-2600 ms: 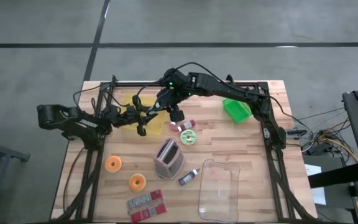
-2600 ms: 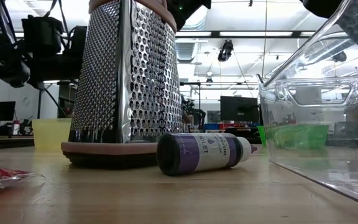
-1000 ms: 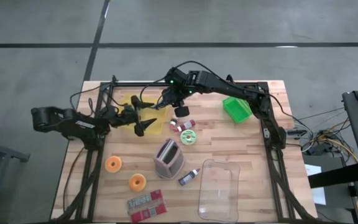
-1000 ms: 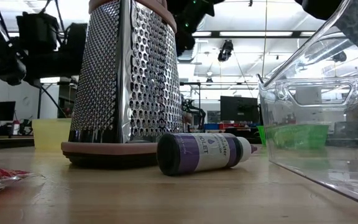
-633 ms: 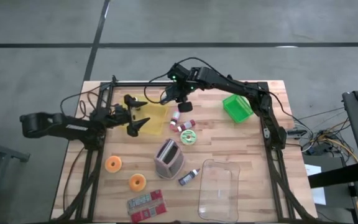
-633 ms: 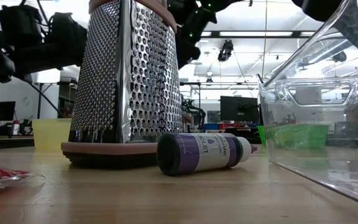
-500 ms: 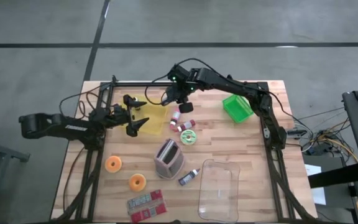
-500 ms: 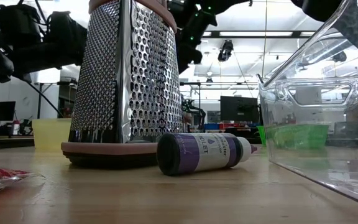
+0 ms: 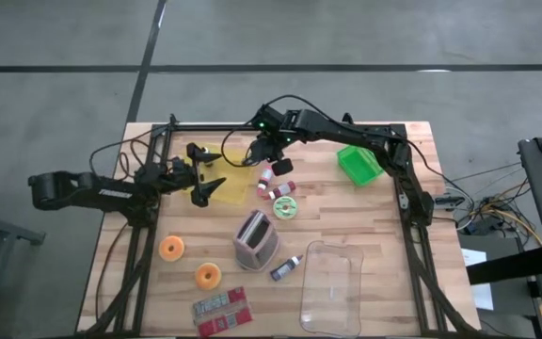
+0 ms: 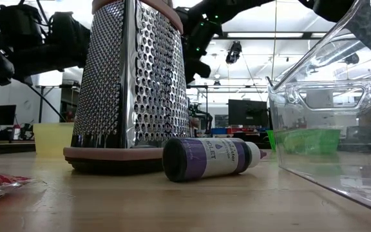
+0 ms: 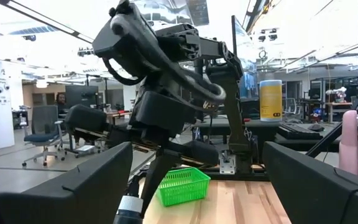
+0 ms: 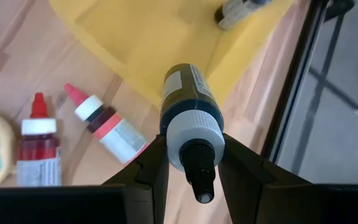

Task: Pick & Place Food Item
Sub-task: Put the black food coloring into the yellow bin

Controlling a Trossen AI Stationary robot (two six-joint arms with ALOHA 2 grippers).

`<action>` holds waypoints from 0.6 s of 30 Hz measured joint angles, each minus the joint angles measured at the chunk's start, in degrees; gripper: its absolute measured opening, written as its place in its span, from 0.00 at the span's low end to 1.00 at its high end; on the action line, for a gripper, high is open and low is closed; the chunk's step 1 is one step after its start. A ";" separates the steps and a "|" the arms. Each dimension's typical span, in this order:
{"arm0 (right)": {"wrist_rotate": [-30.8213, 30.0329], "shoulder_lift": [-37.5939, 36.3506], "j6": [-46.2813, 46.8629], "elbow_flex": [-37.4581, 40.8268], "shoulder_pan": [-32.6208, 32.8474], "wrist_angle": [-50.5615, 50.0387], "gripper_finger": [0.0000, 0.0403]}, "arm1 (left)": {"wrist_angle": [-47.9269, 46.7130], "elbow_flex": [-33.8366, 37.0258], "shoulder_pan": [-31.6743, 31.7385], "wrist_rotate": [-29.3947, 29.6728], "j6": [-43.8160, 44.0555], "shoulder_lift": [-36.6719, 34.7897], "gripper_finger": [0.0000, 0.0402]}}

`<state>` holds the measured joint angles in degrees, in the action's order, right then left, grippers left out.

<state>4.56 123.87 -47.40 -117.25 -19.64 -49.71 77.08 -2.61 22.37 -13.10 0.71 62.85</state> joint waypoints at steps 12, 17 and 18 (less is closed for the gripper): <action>-0.29 3.43 -5.08 0.07 0.25 1.26 0.26 | -0.01 0.02 0.00 0.59 0.00 0.00 0.90; -3.13 6.86 -5.99 -2.42 0.61 -1.38 0.26 | -0.02 0.02 0.00 0.59 0.17 0.00 0.90; -3.35 7.57 -6.03 -3.44 0.55 -2.24 0.26 | -0.04 0.02 0.00 0.59 0.17 0.00 0.90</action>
<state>1.21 131.44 -53.43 -120.69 -19.09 -51.95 77.03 -2.59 22.37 -12.51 0.89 62.85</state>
